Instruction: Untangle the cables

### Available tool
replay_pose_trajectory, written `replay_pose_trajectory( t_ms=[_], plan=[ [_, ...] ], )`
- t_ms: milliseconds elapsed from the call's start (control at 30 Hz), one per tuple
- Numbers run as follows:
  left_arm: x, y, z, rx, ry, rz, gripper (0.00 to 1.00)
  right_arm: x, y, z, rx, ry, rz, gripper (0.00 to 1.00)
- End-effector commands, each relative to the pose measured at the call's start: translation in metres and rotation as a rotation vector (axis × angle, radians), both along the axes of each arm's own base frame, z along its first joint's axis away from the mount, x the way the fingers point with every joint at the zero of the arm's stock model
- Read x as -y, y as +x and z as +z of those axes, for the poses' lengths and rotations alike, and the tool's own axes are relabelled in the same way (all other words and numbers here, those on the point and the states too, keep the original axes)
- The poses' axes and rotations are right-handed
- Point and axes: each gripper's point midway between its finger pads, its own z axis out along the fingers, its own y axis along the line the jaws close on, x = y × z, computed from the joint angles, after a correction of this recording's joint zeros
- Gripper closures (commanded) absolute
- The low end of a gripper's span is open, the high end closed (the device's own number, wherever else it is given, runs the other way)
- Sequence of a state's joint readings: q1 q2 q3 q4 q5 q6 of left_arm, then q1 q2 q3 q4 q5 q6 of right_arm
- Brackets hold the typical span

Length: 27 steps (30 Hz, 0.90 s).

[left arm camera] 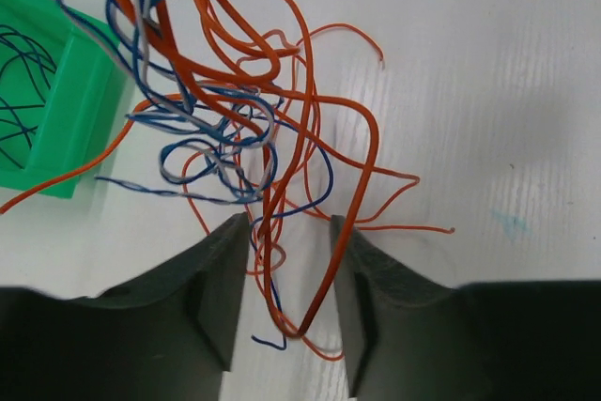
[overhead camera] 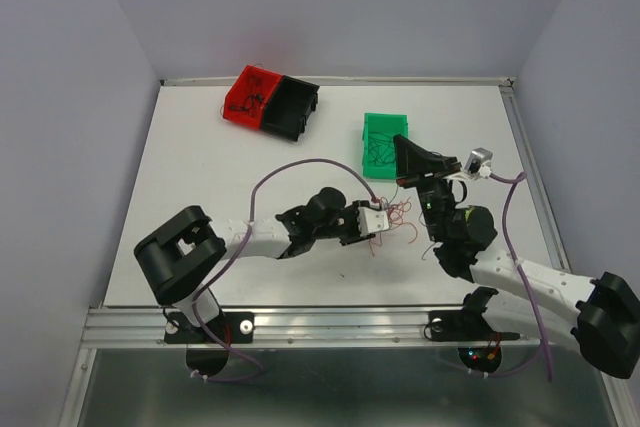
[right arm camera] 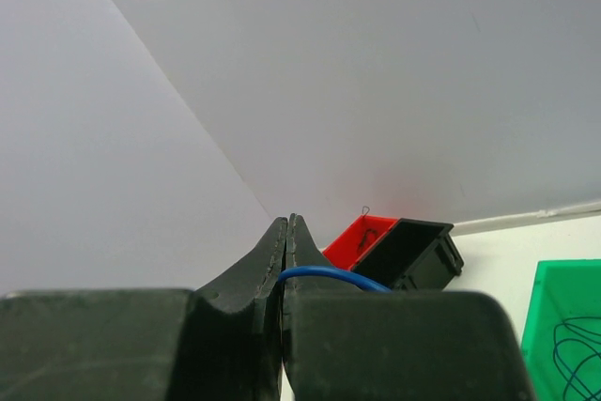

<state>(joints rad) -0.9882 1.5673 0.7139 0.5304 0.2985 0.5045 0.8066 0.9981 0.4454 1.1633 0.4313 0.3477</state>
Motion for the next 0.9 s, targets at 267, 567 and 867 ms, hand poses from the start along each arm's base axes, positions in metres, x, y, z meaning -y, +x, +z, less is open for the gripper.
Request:
replay_pose_trajectory(
  t_ms=[267, 567, 867],
  plan=[
    [0.017, 0.036, 0.026, 0.122, -0.020, 0.098, 1.00, 0.044, -0.016, 0.054, 0.089, 0.134, -0.121, 0.99],
    [-0.065, -0.009, -0.015, 0.043, 0.320, -0.038, 1.00, 0.152, -0.033, 0.050, -0.015, 0.070, -0.606, 0.99],
    [-0.221, 0.064, 0.090, 0.279, 0.273, 0.400, 1.00, 0.217, -0.066, 0.025, -0.132, 0.137, -0.777, 0.99]
  ],
)
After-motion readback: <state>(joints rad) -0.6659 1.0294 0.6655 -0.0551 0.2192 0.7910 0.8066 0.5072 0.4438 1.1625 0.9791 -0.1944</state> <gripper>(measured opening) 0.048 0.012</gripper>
